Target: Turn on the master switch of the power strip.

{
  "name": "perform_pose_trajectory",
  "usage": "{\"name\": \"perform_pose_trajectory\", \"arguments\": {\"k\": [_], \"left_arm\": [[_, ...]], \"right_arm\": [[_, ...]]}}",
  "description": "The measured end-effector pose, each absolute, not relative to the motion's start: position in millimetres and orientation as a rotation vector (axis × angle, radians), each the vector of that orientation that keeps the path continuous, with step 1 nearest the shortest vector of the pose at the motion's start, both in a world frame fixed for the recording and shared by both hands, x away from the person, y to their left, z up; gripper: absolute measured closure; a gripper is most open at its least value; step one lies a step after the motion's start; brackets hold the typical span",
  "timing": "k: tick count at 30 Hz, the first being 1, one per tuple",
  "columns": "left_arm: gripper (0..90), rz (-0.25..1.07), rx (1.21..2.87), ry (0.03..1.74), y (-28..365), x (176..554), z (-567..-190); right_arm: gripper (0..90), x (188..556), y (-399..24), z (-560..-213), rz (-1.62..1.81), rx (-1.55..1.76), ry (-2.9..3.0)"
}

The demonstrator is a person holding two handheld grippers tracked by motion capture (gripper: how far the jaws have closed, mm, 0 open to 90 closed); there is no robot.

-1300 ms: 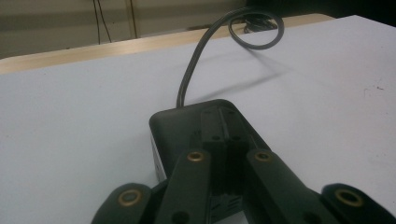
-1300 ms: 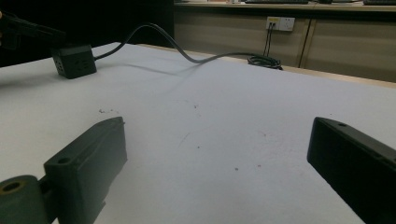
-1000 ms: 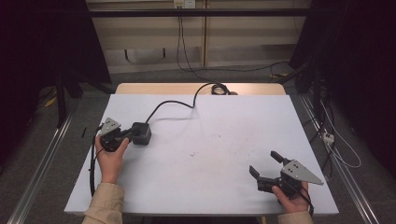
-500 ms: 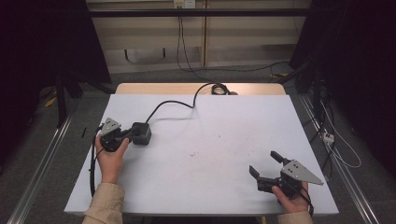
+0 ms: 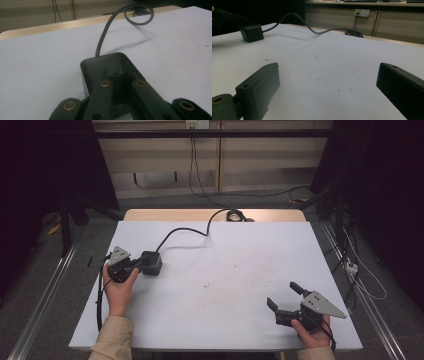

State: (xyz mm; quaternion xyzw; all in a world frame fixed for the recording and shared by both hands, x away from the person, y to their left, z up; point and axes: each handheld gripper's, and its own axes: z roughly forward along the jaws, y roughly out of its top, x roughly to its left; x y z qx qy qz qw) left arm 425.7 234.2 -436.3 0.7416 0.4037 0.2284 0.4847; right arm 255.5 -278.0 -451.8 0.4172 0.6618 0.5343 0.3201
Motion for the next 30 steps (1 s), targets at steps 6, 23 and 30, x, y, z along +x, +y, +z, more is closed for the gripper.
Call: {"name": "perform_pose_trajectory", "arguments": {"k": [6, 23, 30], "left_arm": [[90.0, 0.574, 1.816, 0.978, 231.8, 425.0, -435.6], [90.0, 0.574, 1.822, 0.984, 231.4, 425.2, -435.0], [90.0, 0.577, 1.828, 0.997, 230.3, 425.0, -434.1]], "right_arm": [[4.3, 255.4, -277.8, -451.8, 1.406, 1.1, 1.738], [4.3, 254.9, -277.9, -451.6, 1.407, 1.1, 1.735], [4.3, 254.8, -277.8, -451.6, 1.407, 1.099, 1.735]]}}
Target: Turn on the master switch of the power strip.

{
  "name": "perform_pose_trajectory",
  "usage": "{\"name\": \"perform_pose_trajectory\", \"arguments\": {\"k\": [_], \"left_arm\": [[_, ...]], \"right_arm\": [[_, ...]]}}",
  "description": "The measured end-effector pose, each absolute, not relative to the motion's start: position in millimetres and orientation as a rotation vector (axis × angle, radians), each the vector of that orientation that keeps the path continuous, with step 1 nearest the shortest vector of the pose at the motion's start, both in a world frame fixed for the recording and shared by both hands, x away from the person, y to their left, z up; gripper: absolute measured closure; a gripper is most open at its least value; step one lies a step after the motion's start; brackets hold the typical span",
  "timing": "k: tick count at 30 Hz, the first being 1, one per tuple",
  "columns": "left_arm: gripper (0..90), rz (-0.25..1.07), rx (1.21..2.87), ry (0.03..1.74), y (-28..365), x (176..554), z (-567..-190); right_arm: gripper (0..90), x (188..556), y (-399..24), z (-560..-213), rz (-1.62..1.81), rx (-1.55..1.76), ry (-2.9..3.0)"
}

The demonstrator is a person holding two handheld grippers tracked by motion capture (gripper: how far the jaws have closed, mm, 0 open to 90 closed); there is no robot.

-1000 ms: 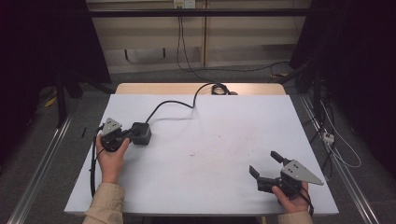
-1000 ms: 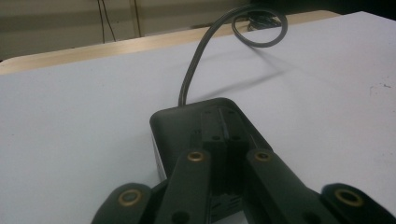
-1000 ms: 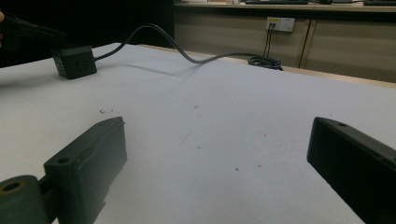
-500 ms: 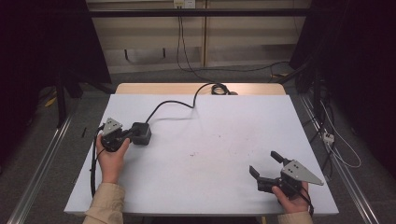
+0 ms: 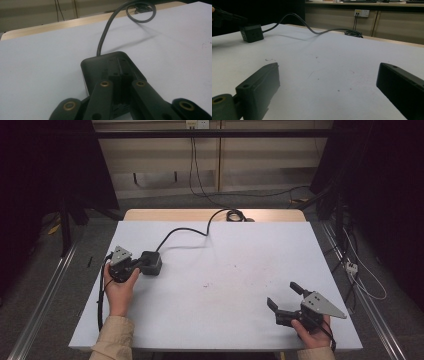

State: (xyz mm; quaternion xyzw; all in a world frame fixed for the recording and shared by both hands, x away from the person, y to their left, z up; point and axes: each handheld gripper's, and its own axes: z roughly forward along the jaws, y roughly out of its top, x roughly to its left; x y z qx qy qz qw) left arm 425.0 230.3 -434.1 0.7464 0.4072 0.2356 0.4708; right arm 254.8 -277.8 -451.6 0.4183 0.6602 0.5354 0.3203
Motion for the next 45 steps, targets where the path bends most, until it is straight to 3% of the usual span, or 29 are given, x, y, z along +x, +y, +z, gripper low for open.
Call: {"name": "perform_pose_trajectory", "arguments": {"k": [45], "left_arm": [[89.8, 0.55, 1.791, 1.028, 230.8, 425.5, -432.9]], "right_arm": [[4.4, 256.1, -276.3, -451.3, 1.41, 1.088, 1.746]]}}
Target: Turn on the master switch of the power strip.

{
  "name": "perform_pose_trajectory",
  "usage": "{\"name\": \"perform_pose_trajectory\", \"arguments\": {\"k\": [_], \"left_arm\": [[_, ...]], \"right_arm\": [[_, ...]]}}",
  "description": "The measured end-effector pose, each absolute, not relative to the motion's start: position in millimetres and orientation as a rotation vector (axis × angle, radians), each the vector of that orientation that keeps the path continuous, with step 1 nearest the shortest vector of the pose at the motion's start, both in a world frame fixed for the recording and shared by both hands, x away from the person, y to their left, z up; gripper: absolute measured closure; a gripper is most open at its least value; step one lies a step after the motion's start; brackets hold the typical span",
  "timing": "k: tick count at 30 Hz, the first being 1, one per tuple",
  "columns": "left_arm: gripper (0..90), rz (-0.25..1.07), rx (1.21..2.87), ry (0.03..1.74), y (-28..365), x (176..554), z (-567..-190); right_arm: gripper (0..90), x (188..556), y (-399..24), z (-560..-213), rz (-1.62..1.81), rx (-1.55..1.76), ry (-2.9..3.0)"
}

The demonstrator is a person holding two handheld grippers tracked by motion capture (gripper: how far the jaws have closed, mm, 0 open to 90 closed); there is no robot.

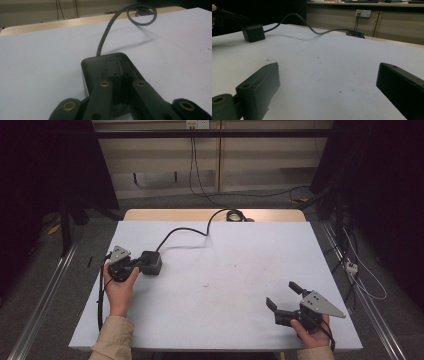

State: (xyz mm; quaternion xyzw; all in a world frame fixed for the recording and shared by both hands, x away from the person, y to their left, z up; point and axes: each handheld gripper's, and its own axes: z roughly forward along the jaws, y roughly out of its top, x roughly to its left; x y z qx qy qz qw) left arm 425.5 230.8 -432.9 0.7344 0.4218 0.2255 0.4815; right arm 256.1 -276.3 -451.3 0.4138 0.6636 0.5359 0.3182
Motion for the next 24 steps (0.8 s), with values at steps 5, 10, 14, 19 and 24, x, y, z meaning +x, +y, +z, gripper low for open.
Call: {"name": "perform_pose_trajectory", "arguments": {"k": [5, 10, 14, 19, 24], "left_arm": [[87.3, 0.543, 1.762, 1.027, 231.8, 423.7, -429.2], [85.5, 0.546, 1.764, 1.021, 233.3, 422.0, -426.9], [80.8, 0.54, 1.765, 1.011, 231.6, 420.8, -425.8], [71.3, 0.524, 1.771, 1.004, 229.8, 418.8, -424.0], [58.8, 0.512, 1.787, 1.003, 229.6, 416.5, -422.4]], "right_arm": [[4.4, 256.1, -276.3, -451.0, 1.411, 1.085, 1.746], [4.4, 256.3, -275.6, -450.9, 1.414, 1.086, 1.745], [4.4, 256.3, -275.4, -450.8, 1.413, 1.085, 1.746], [4.4, 256.3, -275.3, -450.3, 1.417, 1.086, 1.745], [4.5, 257.4, -274.4, -450.6, 1.416, 1.074, 1.752]]}}
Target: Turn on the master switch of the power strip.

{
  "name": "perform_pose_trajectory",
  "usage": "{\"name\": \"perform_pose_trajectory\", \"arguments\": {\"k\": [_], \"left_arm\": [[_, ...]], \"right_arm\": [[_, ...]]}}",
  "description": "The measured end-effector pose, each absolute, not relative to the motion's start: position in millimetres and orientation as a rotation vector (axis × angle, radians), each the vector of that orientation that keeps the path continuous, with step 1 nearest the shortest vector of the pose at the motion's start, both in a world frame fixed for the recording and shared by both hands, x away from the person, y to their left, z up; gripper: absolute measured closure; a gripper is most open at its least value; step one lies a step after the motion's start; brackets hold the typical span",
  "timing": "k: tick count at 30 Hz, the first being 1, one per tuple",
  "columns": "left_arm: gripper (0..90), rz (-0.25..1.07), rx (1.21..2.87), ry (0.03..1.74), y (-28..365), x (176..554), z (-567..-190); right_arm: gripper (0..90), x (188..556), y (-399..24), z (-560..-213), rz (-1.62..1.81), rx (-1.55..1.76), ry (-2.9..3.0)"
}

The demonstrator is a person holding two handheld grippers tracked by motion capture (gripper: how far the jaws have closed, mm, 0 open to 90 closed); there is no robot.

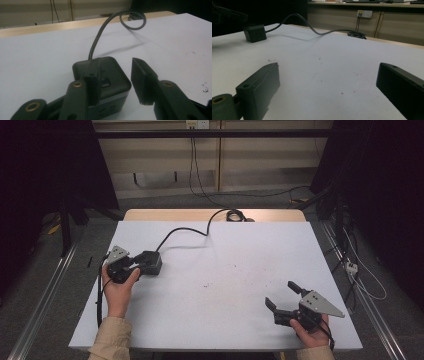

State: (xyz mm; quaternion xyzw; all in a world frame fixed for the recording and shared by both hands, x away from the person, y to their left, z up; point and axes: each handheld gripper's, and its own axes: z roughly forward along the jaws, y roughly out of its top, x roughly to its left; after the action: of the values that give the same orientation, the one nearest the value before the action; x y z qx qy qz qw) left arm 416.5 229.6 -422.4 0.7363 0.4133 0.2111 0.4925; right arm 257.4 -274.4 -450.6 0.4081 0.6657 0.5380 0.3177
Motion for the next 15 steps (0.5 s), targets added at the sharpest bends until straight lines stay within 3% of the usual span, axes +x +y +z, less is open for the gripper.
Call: {"name": "perform_pose_trajectory", "arguments": {"k": [4, 15], "left_arm": [[44.5, 0.475, 1.781, 1.006, 228.1, 414.3, -421.1], [28.0, 0.43, 1.817, 0.94, 222.2, 403.6, -417.3]], "right_arm": [[4.5, 257.8, -273.8, -450.3, 1.417, 1.074, 1.754], [4.5, 257.3, -274.2, -450.0, 1.416, 1.073, 1.755]]}}
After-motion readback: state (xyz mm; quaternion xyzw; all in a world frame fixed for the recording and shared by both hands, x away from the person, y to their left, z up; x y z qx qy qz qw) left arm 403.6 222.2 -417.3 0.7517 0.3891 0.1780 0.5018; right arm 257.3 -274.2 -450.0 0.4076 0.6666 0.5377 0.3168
